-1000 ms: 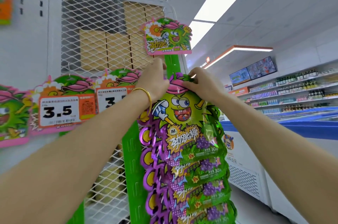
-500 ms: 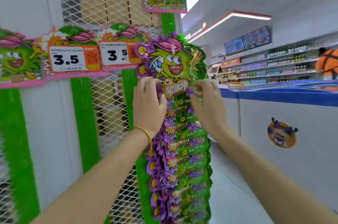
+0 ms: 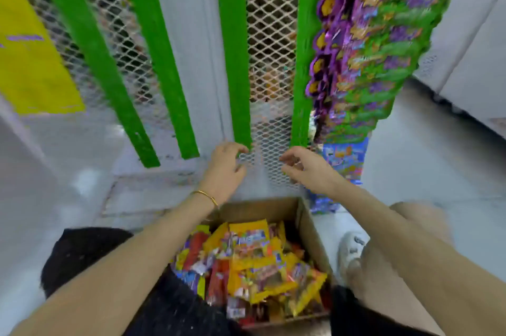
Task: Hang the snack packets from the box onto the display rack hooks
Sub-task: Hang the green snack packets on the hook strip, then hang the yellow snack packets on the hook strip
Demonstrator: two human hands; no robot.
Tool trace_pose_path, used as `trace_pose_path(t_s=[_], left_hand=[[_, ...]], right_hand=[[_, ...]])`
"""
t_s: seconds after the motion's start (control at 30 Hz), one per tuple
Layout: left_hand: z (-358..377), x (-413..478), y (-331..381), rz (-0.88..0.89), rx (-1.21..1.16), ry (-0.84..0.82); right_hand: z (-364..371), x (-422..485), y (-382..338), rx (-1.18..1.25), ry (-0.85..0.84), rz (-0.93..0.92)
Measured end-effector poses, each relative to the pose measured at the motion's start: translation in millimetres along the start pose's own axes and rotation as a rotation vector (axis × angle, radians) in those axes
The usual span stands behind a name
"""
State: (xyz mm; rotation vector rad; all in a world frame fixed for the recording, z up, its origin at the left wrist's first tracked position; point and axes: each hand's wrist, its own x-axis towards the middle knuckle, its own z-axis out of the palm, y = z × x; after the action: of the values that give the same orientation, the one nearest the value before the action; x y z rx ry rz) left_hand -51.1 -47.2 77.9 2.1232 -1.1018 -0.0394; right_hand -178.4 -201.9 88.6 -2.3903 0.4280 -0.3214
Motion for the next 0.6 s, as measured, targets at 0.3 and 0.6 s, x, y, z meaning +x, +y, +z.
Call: trace_pose_path(t_s=[0.3,0.6], left_hand=[[6.1,-49.4,-114.0,-0.319,0.053,-0.090],[31.7,-35.2,-140.7,-0.487,-0.052,-0.117]], right_hand=[[134.8,12.6,76.5,-0.156,-0.503,0.244],[224.6,9.1,118.9,-0.254,-0.539,0.740]])
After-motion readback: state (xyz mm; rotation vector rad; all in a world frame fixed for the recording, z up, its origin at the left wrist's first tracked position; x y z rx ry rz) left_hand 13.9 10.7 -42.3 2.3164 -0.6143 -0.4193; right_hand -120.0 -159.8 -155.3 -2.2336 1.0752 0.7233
